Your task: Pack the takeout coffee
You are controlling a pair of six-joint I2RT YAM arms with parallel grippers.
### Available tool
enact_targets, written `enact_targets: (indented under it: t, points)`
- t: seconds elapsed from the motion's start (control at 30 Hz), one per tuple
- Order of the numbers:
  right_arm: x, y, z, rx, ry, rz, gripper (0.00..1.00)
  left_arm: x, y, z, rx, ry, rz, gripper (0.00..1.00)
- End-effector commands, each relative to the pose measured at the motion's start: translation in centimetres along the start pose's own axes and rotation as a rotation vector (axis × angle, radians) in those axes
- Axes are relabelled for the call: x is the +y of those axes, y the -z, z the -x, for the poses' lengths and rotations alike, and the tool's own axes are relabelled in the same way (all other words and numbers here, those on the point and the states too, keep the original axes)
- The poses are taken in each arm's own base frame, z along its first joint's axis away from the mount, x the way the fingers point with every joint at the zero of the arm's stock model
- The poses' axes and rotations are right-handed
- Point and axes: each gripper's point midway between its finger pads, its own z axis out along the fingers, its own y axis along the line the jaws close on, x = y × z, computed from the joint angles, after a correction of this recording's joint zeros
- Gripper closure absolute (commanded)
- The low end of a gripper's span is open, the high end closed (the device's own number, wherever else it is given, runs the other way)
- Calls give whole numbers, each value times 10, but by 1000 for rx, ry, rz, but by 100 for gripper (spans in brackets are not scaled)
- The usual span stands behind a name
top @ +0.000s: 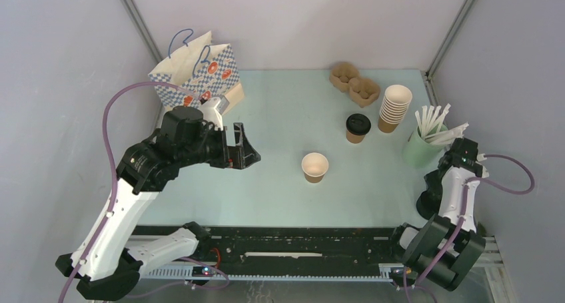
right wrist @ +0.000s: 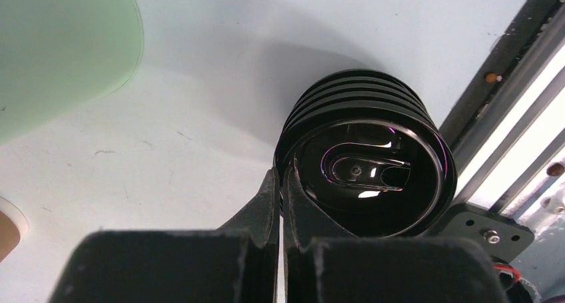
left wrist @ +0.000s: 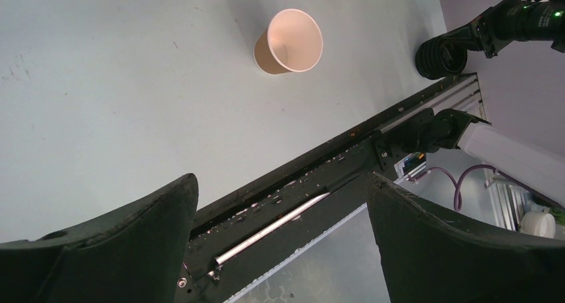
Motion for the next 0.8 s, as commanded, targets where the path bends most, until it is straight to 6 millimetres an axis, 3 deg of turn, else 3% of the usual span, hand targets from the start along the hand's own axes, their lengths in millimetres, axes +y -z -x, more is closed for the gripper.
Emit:
enact_targets:
  t: [0.0,0.2,0.37,0.53,0.77]
  points:
    - [11,-8,0,31,-1,43,99,-4,2,6,-20,-20,-22,0]
    - [33,2,-11,61,18,164,99,-4,-1,7,-28,-15,-23,0]
    - [41,2,-41,170,75,238,100,-1,-5,5,-44,-5,-22,0]
    - [65,23,-59,188,171,376,100,4,-9,2,-73,7,-17,0]
    - [87,39,-99,249,376,476,99,18,-12,-4,-111,4,20,0]
